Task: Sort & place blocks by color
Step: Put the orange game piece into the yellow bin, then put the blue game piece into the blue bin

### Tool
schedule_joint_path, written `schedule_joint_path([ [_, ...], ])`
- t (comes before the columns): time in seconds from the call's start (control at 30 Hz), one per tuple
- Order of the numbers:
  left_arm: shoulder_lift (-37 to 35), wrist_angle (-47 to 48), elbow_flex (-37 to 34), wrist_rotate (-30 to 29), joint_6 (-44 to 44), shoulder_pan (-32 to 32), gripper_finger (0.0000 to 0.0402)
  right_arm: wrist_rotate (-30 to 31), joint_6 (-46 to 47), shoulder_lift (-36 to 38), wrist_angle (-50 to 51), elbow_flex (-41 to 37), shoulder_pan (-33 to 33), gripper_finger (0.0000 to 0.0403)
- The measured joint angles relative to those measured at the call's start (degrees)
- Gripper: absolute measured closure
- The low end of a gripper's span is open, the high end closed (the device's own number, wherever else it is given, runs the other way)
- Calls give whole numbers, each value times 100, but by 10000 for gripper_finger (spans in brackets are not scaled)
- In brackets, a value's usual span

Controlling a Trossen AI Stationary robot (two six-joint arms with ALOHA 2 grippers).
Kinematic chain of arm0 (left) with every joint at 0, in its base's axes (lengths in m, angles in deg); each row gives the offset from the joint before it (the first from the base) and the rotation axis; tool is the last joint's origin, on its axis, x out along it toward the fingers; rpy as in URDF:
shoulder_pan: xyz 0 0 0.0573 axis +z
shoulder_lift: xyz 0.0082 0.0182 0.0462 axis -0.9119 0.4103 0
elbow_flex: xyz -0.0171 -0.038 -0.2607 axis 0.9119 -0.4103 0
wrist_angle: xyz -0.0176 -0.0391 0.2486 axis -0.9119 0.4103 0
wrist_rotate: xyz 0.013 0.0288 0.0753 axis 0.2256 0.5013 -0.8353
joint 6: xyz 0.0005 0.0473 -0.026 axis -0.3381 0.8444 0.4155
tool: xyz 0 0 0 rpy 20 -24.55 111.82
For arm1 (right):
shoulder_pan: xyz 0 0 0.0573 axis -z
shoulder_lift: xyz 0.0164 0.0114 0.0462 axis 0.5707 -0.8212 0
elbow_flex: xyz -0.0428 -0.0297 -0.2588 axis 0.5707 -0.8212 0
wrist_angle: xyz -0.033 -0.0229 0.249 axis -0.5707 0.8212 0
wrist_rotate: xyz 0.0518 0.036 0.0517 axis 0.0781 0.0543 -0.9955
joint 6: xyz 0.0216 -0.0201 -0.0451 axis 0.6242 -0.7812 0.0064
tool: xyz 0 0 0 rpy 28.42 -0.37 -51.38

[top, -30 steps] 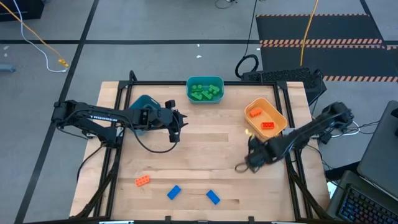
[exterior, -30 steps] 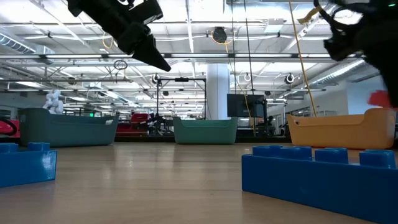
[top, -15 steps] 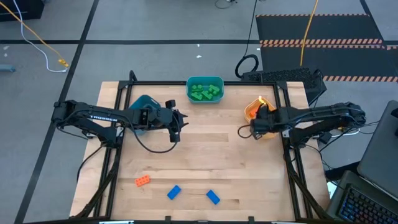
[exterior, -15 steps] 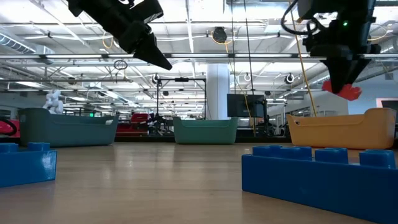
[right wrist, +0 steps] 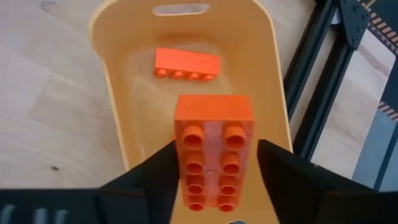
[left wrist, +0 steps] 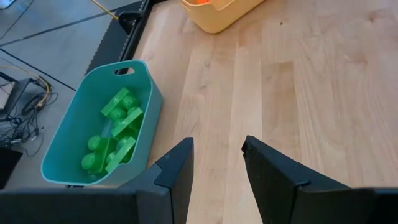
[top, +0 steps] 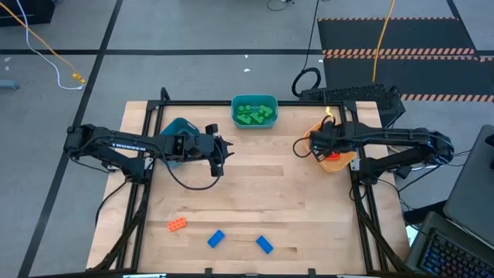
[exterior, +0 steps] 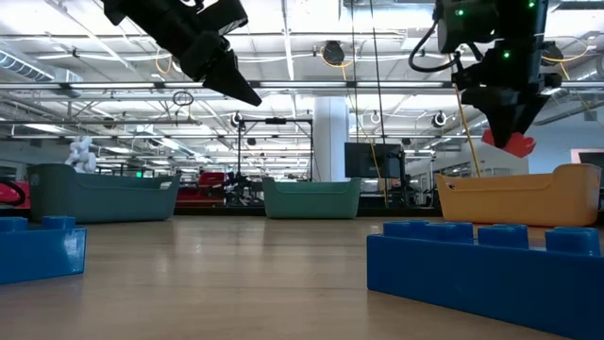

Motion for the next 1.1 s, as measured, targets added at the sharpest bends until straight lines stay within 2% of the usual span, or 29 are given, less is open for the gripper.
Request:
schedule_joint_path([
  [0.13, 0, 0, 0, 0, 0, 0, 256, 116, -4, -1, -2, 0, 84, 161],
  [0.27, 0, 0, 0, 0, 2, 0, 256, 153, -10, -1, -2, 0, 88, 150],
  [0.77, 0, 7, 0, 0, -50, 0, 256, 213, 32, -1, -68, 0, 66, 166],
  [1.1, 0, 9, 0, 0, -159, -2, 256, 425, -56, 23, -1307, -199, -242, 172],
])
